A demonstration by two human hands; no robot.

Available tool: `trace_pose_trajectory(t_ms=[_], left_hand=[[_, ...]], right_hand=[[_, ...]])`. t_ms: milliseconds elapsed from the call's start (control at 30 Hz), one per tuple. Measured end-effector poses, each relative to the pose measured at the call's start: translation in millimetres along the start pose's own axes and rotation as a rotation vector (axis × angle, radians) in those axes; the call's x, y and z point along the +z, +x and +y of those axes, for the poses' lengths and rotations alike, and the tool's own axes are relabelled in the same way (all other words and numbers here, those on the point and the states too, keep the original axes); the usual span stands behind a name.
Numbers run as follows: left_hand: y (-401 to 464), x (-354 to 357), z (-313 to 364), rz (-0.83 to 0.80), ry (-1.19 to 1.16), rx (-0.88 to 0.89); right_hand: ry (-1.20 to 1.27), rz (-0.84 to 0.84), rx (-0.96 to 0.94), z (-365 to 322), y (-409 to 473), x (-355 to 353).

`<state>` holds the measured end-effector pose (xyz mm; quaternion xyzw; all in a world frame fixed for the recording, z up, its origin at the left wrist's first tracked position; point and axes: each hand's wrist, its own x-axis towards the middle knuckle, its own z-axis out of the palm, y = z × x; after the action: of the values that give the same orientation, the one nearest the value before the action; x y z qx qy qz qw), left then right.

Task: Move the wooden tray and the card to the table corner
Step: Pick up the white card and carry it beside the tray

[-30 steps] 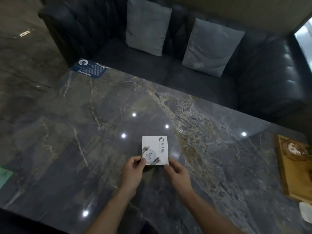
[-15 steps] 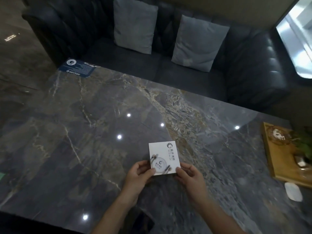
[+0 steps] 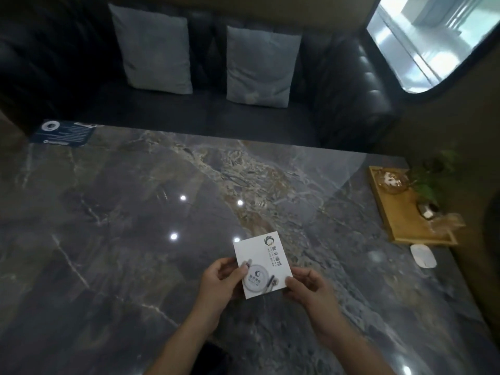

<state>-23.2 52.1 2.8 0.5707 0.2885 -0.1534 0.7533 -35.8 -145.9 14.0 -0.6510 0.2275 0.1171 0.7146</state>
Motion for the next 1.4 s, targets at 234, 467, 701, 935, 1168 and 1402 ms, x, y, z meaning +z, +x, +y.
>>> trace_pose_trajectory(t_ms=[234,467,701,935,1168,1402], left_hand=[[-12,40,-3,-0.058,0.144,0.002],[-22,83,-9,-0.083,0.153,-0.057],[-26,126,-17,-0.101,0.215,-0.051],[-27,180,-43,-0.105,0.322,-0.044],[-35,239,-63,-0.102,0.403,-0.042],[-34,286,-81,-0.087,0.475,-0.054]], right_hand=[[-0.032,0.056,0.006,-3,-16,-48],[-0.058,0.089,0.003,-7,-18,-92],[-0.082,0.074,-0.015,-17,-19,-137],[-0.082,0.08,0.003,-19,-12,-197],[-0.04,0.104,0.019,-16,-8,-257],[0.05,0.115,0.046,-11,-3,-305]])
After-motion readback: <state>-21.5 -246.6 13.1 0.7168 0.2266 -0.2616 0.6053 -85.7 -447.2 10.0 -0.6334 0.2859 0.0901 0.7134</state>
